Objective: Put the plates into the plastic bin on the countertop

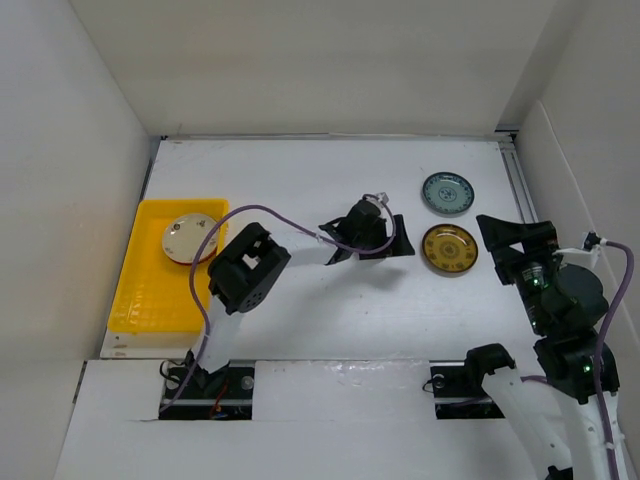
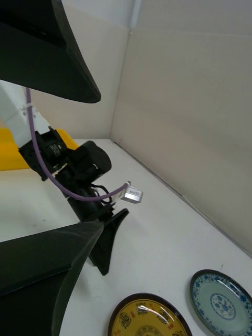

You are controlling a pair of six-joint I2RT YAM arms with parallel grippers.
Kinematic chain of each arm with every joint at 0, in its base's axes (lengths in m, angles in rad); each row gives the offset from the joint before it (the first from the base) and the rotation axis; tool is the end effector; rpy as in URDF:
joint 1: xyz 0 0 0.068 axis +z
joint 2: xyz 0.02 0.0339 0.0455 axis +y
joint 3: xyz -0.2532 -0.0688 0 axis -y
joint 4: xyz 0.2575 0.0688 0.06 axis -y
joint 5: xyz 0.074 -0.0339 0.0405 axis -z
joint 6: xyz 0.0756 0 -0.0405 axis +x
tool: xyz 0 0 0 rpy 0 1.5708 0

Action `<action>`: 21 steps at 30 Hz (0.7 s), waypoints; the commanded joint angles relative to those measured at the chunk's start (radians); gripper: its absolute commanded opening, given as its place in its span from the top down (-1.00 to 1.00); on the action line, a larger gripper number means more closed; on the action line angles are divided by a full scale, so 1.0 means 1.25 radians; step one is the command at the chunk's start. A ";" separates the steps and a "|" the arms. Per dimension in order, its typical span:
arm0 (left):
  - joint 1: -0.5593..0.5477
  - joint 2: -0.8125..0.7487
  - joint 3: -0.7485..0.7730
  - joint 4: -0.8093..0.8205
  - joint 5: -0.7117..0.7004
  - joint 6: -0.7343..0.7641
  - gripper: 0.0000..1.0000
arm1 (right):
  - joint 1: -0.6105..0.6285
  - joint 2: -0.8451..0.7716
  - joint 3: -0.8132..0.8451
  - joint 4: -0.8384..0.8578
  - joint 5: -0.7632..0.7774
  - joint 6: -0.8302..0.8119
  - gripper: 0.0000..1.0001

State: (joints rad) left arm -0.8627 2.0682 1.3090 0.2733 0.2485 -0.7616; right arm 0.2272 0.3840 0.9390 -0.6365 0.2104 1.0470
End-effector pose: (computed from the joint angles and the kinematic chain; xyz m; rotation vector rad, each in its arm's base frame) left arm 0.3105 -0.3912 0.1335 0.2871 2.2724 -1.1954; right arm 0.1204 0.0116 0.3830 0.8311 1.4966 0.7895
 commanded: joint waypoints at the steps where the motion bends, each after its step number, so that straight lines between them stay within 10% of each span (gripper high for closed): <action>1: -0.011 0.088 0.088 0.002 0.020 -0.035 -1.00 | -0.004 -0.016 -0.003 0.008 -0.015 -0.010 -1.00; 12: -0.025 0.292 0.361 -0.122 0.012 -0.071 -0.50 | -0.004 -0.016 -0.036 0.031 -0.053 0.004 -1.00; 20: -0.025 0.385 0.484 -0.185 0.034 -0.085 0.46 | -0.004 -0.016 -0.027 0.045 -0.108 0.004 -1.00; 21: -0.025 0.385 0.509 -0.195 0.034 -0.085 0.87 | -0.004 -0.016 -0.027 0.045 -0.115 0.004 -1.00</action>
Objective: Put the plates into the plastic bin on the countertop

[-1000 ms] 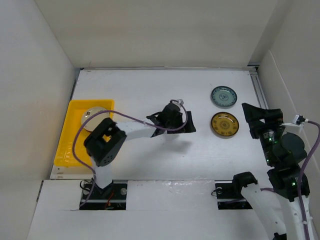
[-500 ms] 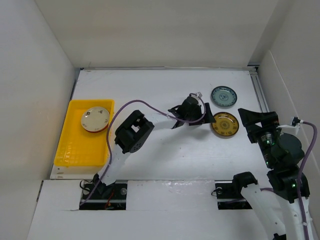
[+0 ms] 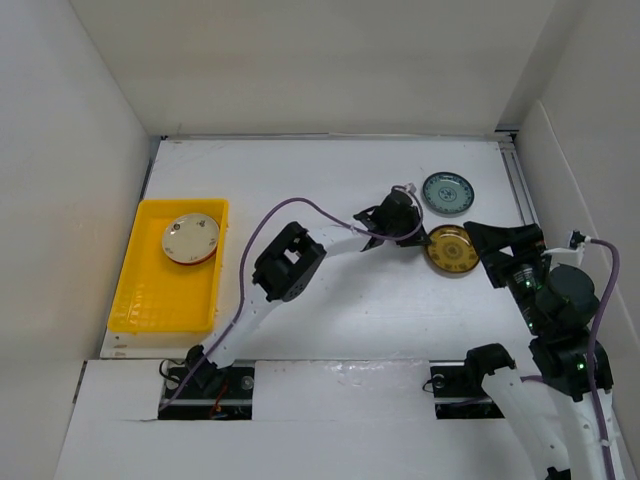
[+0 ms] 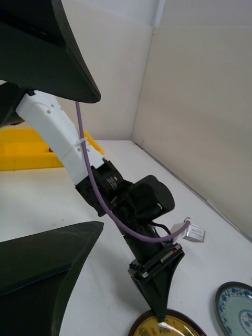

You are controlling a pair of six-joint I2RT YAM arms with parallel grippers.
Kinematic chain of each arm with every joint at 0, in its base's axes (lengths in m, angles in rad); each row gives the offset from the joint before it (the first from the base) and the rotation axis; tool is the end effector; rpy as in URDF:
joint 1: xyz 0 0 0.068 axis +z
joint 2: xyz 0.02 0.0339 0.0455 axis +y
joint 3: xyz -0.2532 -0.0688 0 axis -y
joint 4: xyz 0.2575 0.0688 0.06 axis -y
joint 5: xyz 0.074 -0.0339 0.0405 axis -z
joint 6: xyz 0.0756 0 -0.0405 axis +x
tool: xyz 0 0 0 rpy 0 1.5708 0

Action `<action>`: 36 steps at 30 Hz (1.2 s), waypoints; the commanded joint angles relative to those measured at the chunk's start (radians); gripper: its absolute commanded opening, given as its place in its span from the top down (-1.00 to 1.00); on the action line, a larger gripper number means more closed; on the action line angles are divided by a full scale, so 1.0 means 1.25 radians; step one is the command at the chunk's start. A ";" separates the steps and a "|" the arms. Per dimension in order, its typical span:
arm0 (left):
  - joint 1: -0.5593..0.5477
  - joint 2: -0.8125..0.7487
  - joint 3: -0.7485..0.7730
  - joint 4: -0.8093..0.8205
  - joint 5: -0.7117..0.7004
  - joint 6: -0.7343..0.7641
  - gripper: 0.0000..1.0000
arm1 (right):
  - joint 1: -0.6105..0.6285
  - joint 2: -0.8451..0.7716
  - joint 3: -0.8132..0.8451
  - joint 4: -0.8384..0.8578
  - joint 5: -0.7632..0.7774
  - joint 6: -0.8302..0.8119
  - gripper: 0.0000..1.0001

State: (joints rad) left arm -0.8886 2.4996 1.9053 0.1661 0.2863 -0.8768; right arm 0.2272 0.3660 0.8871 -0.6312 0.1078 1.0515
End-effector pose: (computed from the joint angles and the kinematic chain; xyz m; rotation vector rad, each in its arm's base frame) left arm 0.3636 -0.4815 0.1098 0.2237 2.2689 -1.3350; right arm 0.1239 0.0203 0.3680 0.7805 1.5736 0.8615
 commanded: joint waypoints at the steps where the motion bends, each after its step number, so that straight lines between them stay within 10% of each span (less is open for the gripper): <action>1: -0.005 0.048 0.032 -0.130 0.004 0.007 1.00 | -0.004 -0.002 0.024 0.041 -0.033 0.001 -1.00; 4: 0.004 -0.020 -0.049 -0.122 -0.022 0.007 1.00 | -0.004 -0.002 0.032 0.041 -0.033 0.001 -1.00; 12: 0.254 -0.716 -0.586 -0.090 -0.134 0.015 1.00 | -0.004 0.070 -0.081 0.137 -0.041 -0.015 -1.00; 19: 0.787 -1.074 -0.750 -0.326 -0.168 0.107 1.00 | -0.011 0.261 -0.156 0.335 -0.058 0.018 -1.00; 25: 1.052 -1.095 -0.820 -0.343 -0.130 0.157 1.00 | -0.083 0.397 -0.126 0.405 -0.107 0.009 -1.00; 36: 1.079 -1.062 -0.828 -0.372 -0.201 0.148 0.99 | -0.356 0.496 -0.099 0.456 -0.319 0.018 -1.00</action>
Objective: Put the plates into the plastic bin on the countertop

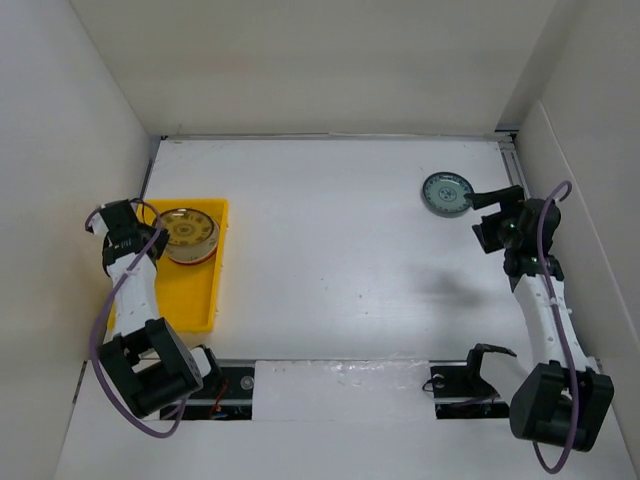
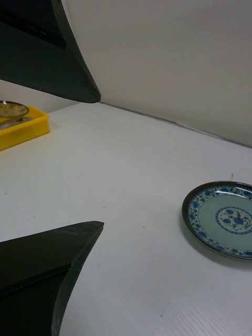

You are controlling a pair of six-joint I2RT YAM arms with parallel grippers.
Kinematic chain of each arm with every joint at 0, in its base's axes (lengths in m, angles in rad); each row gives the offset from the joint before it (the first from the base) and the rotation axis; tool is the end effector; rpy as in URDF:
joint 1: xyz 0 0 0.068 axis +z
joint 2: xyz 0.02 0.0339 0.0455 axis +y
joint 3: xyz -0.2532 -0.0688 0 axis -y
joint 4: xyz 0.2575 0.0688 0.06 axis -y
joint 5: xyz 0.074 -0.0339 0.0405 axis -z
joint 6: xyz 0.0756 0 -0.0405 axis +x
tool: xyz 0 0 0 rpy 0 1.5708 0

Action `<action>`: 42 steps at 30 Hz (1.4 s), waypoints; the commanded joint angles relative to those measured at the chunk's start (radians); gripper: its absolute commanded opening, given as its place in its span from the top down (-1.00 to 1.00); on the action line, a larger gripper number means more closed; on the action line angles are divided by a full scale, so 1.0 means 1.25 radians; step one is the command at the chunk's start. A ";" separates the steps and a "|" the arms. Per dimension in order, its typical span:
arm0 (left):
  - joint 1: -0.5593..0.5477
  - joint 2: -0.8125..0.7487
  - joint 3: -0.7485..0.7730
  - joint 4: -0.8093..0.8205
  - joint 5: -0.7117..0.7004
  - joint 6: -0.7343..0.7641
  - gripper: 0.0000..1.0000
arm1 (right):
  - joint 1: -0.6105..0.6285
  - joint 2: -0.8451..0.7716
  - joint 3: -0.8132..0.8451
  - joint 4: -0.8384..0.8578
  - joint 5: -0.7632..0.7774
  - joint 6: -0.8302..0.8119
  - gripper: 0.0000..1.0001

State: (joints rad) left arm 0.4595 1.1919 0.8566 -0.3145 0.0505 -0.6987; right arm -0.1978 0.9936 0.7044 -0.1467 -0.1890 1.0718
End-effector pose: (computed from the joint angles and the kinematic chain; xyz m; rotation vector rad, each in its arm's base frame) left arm 0.2780 0.1333 0.2302 -1.1949 1.8783 -0.1876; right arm 0.2775 -0.0411 0.2472 1.1294 1.7449 0.7378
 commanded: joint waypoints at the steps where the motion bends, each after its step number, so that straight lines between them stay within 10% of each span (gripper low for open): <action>1: 0.001 -0.016 0.011 0.012 -0.012 0.005 0.75 | -0.016 -0.006 0.048 0.068 -0.082 0.002 -1.00; 2: 0.001 -0.016 0.011 0.012 -0.012 0.005 -0.13 | -0.016 -0.006 0.048 0.068 -0.082 -0.008 -1.00; 4: 0.001 -0.028 0.018 0.005 -0.012 0.005 -0.99 | -0.034 -0.006 0.048 0.068 -0.082 -0.015 -1.00; 22: -0.091 -0.237 0.026 -0.032 0.346 0.186 -1.00 | -0.152 0.480 0.164 0.115 -0.072 -0.023 -0.91; 42: -0.202 -0.117 0.030 0.058 0.357 0.177 -1.00 | -0.077 0.892 0.546 -0.129 -0.119 -0.101 0.07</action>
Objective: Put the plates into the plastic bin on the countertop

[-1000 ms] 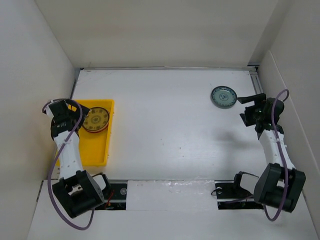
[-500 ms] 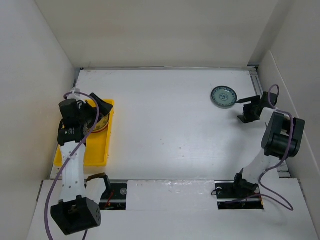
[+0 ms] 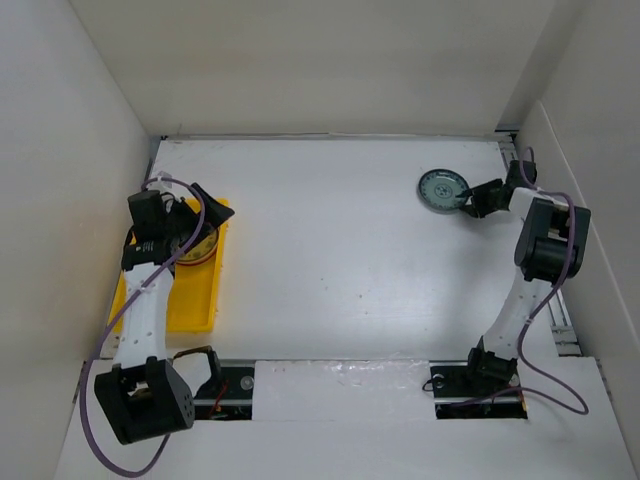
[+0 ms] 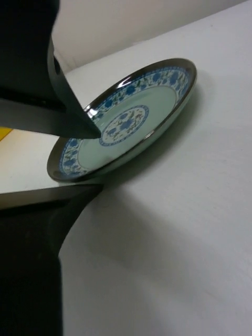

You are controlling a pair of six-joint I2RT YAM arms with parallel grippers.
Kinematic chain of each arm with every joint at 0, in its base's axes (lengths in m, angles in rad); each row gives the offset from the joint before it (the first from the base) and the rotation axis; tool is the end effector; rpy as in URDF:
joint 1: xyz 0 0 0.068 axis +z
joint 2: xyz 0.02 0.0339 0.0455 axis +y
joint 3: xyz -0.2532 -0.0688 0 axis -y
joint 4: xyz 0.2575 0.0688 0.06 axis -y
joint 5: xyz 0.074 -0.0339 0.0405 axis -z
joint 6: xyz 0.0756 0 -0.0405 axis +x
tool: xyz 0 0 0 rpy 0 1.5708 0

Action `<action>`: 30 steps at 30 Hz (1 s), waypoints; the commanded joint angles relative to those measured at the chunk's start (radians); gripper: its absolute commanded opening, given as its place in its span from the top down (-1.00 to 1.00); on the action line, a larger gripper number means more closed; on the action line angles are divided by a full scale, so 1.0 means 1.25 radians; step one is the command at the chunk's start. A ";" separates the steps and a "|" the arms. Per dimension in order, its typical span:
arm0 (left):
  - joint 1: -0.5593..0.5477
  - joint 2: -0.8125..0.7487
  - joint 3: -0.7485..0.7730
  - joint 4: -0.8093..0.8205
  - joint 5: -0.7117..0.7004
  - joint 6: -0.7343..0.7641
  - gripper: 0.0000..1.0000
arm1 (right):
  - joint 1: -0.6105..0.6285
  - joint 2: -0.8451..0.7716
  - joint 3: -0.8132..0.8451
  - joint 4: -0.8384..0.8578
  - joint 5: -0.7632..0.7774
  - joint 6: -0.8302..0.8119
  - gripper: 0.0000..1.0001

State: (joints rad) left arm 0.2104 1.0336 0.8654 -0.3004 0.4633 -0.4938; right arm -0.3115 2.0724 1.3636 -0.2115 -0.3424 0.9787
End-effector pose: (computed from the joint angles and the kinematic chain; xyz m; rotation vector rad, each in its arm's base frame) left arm 0.2816 0.0256 0.2831 -0.4229 2.0028 -0.6489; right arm 0.4497 -0.1181 0.0979 1.4141 2.1263 0.6980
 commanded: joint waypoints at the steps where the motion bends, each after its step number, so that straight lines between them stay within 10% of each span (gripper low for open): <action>1: -0.003 0.010 0.023 0.046 0.027 0.013 -1.00 | 0.021 0.055 0.019 -0.088 0.012 -0.027 0.14; 6: -0.003 0.025 0.044 0.046 0.027 0.013 -1.00 | 0.021 0.065 0.038 -0.106 0.003 -0.039 1.00; 10: -0.070 0.041 0.056 0.069 0.008 -0.025 -1.00 | 0.031 0.035 0.038 -0.074 -0.018 -0.048 1.00; 15: -0.467 0.178 0.158 0.140 -0.174 -0.108 -1.00 | 0.121 -0.143 0.000 -0.075 0.057 -0.102 1.00; 18: -0.547 0.297 0.207 0.229 -0.138 -0.128 -1.00 | 0.215 -0.274 -0.059 -0.093 0.136 -0.136 1.00; 30: -0.586 0.496 0.312 0.309 -0.099 -0.146 -1.00 | 0.431 -0.546 -0.275 0.086 -0.097 -0.092 1.00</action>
State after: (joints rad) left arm -0.5228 1.6749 1.2037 0.0185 0.3607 -0.6636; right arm 0.2081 1.4216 1.0325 -0.1978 -0.3950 0.8410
